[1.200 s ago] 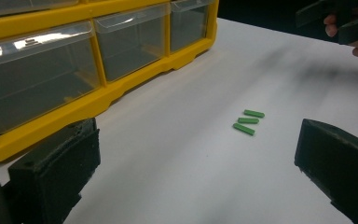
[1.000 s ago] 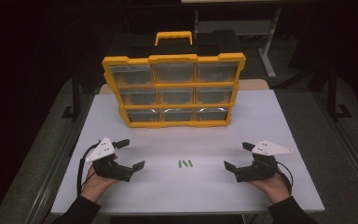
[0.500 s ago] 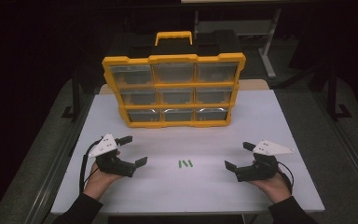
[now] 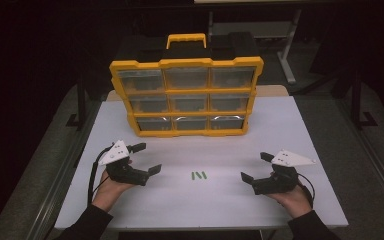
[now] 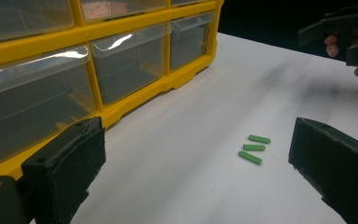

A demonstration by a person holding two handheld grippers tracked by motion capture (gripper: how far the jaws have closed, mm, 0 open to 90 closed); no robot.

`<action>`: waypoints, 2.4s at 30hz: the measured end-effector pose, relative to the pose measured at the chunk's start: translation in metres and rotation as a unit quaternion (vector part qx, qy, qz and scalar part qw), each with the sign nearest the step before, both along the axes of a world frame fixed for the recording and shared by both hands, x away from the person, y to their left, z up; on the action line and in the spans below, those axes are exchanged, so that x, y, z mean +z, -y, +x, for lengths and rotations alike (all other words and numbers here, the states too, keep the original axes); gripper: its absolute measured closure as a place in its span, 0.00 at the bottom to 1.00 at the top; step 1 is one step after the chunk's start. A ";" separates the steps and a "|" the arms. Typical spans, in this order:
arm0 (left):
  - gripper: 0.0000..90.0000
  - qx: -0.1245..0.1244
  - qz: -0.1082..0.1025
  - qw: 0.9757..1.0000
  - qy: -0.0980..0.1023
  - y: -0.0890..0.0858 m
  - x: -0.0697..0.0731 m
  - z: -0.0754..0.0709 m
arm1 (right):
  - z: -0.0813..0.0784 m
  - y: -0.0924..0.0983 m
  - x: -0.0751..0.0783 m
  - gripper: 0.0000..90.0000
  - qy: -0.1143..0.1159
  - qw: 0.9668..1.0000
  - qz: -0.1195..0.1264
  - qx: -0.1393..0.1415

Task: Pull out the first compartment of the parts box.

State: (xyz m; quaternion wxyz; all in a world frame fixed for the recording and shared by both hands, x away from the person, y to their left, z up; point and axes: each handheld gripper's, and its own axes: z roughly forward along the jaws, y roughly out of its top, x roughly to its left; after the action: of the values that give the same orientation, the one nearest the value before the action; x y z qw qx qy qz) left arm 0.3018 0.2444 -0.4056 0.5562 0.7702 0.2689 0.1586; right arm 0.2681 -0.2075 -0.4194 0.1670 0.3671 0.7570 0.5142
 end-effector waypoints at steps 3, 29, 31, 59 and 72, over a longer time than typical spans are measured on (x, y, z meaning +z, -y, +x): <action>0.03 -0.001 0.000 1.000 0.002 0.002 0.001 0.002 | 0.000 0.000 0.000 0.00 0.000 1.000 0.000 0.000; 0.00 0.000 -0.001 1.000 0.013 0.015 0.006 0.020 | -0.001 0.001 0.000 0.00 0.001 1.000 0.003 -0.001; 0.00 -0.001 -0.002 1.000 0.016 0.017 0.007 0.021 | -0.001 0.000 0.000 0.00 0.001 1.000 0.004 0.000; 0.02 -0.010 -0.011 1.000 0.017 0.042 0.005 0.042 | 0.000 -0.001 -0.001 0.00 -0.002 1.000 0.009 0.004; 0.02 -0.004 -0.019 1.000 0.020 0.049 0.000 0.052 | 0.000 -0.001 -0.002 0.00 -0.003 1.000 0.011 0.004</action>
State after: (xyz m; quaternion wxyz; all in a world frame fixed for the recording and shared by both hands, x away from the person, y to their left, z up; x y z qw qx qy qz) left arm 0.3542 0.1958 -0.4052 0.5762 0.7575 0.2578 0.1663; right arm 0.2684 -0.2064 -0.4210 0.1589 0.3675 0.7533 0.5217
